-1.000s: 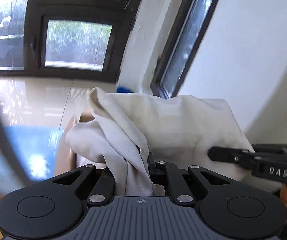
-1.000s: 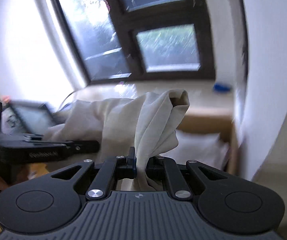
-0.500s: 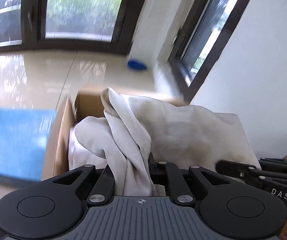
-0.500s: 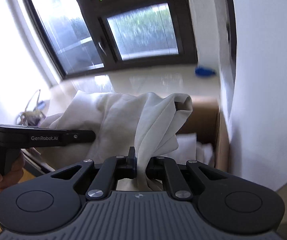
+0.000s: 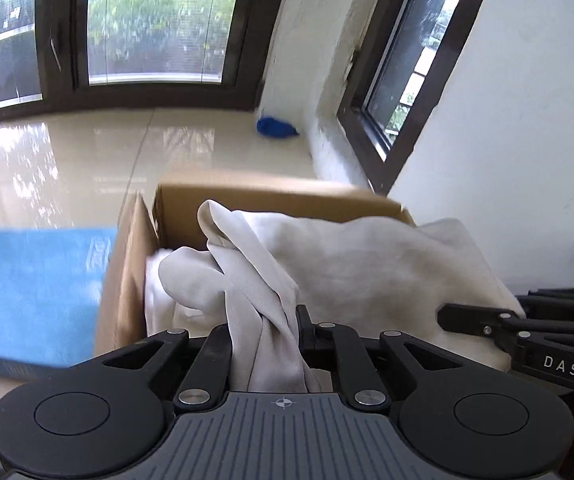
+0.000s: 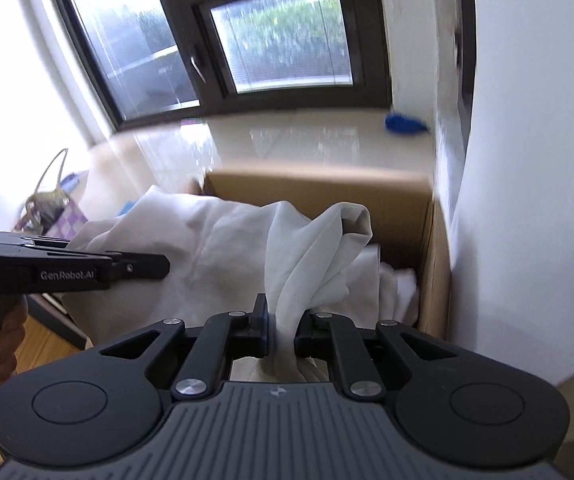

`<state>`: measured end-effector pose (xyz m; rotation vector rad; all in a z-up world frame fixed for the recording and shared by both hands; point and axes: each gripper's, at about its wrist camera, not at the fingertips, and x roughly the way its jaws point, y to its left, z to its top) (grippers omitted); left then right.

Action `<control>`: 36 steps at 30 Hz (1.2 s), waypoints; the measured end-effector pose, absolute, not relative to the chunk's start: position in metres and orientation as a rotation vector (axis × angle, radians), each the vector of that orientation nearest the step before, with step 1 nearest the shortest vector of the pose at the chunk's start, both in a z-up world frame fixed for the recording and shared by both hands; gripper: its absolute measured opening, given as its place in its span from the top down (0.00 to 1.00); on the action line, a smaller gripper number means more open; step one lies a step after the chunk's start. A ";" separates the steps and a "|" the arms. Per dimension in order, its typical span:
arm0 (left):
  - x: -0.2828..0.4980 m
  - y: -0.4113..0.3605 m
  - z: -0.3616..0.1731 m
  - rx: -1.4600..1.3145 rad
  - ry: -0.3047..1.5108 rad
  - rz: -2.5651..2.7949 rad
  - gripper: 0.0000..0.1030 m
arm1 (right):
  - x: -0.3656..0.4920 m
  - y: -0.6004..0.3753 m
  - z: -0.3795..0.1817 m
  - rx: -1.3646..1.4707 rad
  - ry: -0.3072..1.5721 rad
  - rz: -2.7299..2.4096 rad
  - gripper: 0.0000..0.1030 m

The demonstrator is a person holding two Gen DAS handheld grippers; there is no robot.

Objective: Fold clothes
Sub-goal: 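Lower the shirt into the cardboard box and open both grippers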

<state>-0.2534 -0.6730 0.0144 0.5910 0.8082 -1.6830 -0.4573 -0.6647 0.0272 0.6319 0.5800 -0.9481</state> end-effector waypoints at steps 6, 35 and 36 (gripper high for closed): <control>-0.251 -0.683 -0.009 0.663 0.901 -1.648 0.82 | -0.454 -0.669 0.019 0.611 0.646 -0.946 0.88; -0.272 -0.657 -0.003 0.750 0.718 -1.649 0.79 | -0.443 -0.650 0.010 0.480 0.742 -0.997 0.60; -0.271 -0.661 -0.010 0.754 0.740 -1.640 0.79 | -0.442 -0.655 0.006 0.500 0.742 -0.988 0.60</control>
